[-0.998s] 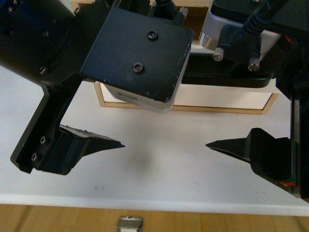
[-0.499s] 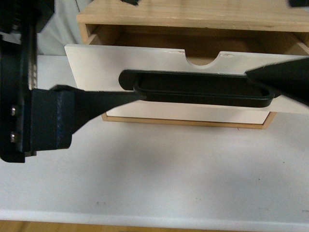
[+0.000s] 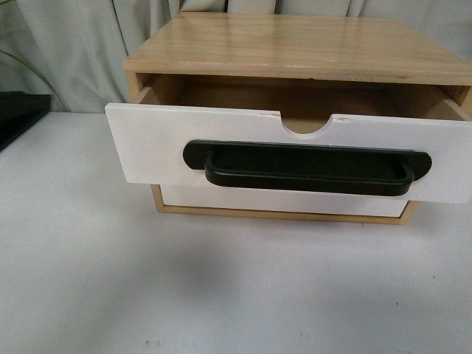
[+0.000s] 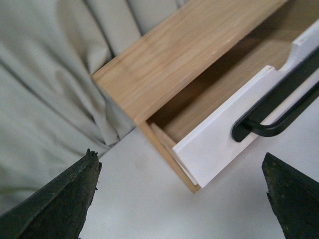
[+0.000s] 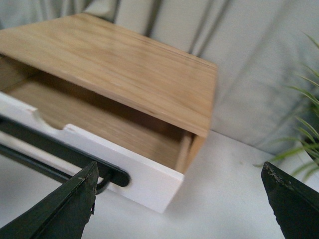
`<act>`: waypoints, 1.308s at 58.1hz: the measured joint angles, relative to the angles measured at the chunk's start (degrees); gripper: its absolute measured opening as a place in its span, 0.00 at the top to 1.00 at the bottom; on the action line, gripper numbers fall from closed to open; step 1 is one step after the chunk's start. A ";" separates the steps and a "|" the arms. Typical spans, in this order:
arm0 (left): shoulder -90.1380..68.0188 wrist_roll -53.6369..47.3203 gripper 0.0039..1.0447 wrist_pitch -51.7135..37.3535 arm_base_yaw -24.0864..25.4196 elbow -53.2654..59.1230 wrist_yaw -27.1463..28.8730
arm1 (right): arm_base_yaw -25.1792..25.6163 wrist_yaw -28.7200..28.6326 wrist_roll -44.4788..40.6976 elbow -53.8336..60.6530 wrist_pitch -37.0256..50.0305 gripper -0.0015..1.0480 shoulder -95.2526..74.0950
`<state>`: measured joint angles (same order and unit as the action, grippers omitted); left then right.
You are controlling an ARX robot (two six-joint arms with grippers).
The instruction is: Pull drawer
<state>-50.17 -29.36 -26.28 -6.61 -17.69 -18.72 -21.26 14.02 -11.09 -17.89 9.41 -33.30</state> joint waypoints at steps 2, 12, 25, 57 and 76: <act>1.95 3.76 0.06 0.02 2.27 1.36 2.01 | -0.68 3.48 2.29 1.53 -0.09 0.09 2.43; 4.07 25.81 0.06 -4.92 9.42 4.96 9.51 | -2.64 14.69 12.92 7.41 2.08 0.09 9.77; 3.32 37.70 0.06 -6.05 9.51 4.96 10.19 | -2.95 14.82 15.02 7.91 2.23 0.09 9.86; 18.32 29.83 0.96 -1.60 6.73 14.01 18.67 | 17.66 -12.55 11.10 14.34 -5.95 0.99 25.18; 26.38 29.75 0.96 2.60 6.69 17.16 18.71 | 21.11 -14.05 11.10 17.49 -9.53 0.99 32.94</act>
<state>-23.79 0.38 -23.68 0.08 -0.54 -0.01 -0.14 -0.03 0.01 -0.40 -0.12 -0.36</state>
